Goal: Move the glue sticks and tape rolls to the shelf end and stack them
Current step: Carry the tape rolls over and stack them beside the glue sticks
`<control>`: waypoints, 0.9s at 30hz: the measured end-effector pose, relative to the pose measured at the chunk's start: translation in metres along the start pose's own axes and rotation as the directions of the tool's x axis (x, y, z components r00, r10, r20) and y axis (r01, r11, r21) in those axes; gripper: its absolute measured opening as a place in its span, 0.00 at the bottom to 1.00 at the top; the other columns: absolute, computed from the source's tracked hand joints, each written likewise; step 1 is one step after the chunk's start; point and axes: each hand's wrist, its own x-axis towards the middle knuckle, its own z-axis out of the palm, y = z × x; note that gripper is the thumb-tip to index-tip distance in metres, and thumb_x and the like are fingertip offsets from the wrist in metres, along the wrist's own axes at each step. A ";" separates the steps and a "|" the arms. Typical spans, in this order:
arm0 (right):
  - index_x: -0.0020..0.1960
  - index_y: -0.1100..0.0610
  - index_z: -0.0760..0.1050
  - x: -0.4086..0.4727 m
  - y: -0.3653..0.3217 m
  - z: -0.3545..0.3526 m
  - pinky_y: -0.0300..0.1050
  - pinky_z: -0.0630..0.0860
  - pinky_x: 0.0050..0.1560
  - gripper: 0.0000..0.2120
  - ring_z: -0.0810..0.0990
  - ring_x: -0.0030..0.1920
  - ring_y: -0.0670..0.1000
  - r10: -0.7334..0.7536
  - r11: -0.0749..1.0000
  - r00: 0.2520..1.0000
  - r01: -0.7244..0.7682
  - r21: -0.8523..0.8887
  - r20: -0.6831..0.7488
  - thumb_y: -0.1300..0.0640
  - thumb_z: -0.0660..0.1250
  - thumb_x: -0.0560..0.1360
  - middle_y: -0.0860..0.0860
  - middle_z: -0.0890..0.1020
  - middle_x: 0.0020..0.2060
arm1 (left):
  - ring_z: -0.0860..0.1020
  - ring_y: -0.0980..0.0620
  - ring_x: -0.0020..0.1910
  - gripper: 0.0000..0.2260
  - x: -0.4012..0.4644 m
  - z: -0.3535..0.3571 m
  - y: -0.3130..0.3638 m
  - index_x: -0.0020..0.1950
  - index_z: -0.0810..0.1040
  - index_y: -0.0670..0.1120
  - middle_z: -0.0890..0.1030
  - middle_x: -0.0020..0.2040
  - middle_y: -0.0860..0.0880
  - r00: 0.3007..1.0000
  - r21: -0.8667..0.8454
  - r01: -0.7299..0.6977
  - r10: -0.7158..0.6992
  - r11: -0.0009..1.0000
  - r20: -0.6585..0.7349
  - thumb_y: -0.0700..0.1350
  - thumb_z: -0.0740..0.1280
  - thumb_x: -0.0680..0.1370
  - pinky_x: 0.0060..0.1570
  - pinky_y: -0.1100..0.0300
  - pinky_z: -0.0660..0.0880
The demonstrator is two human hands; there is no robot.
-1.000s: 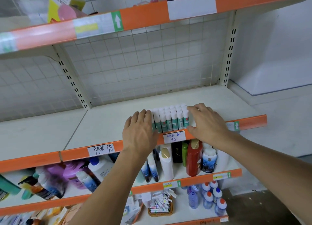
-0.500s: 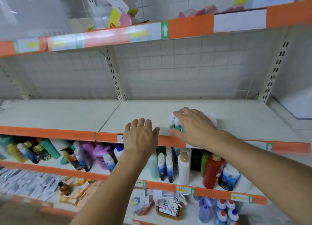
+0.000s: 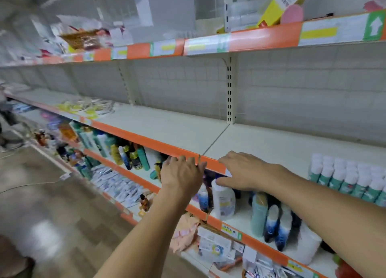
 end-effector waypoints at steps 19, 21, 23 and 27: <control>0.57 0.51 0.73 0.255 -0.150 0.012 0.51 0.75 0.52 0.21 0.77 0.52 0.55 -0.267 0.962 0.963 0.266 0.060 0.017 0.36 0.63 0.74 0.51 0.75 0.51 | 0.74 0.41 0.60 0.27 0.109 0.022 -0.216 0.62 0.75 0.46 0.77 0.60 0.44 0.960 0.044 0.273 -0.275 0.961 0.044 0.61 0.43 0.83 0.57 0.47 0.68; 0.59 0.52 0.73 0.284 -0.164 0.014 0.52 0.75 0.54 0.23 0.77 0.53 0.55 -0.298 0.954 0.954 0.296 0.041 0.029 0.35 0.64 0.74 0.52 0.75 0.52 | 0.74 0.42 0.61 0.27 0.125 0.026 -0.238 0.63 0.75 0.46 0.77 0.60 0.44 0.954 0.055 0.291 -0.294 0.955 0.052 0.61 0.43 0.83 0.58 0.46 0.68; 0.63 0.52 0.72 0.314 -0.179 0.014 0.53 0.75 0.57 0.26 0.76 0.56 0.56 -0.314 0.949 0.948 0.313 0.025 0.049 0.35 0.63 0.75 0.53 0.75 0.57 | 0.73 0.42 0.62 0.27 0.142 0.030 -0.261 0.63 0.75 0.47 0.77 0.61 0.44 0.948 0.052 0.310 -0.312 0.949 0.061 0.60 0.44 0.83 0.59 0.47 0.68; 0.62 0.51 0.72 0.379 -0.205 0.011 0.52 0.73 0.56 0.24 0.75 0.56 0.56 -0.370 0.929 0.926 0.370 0.015 0.077 0.36 0.63 0.75 0.53 0.75 0.55 | 0.72 0.41 0.64 0.26 0.182 0.037 -0.308 0.66 0.73 0.47 0.74 0.66 0.43 0.930 0.057 0.355 -0.359 0.933 0.082 0.60 0.45 0.84 0.61 0.46 0.67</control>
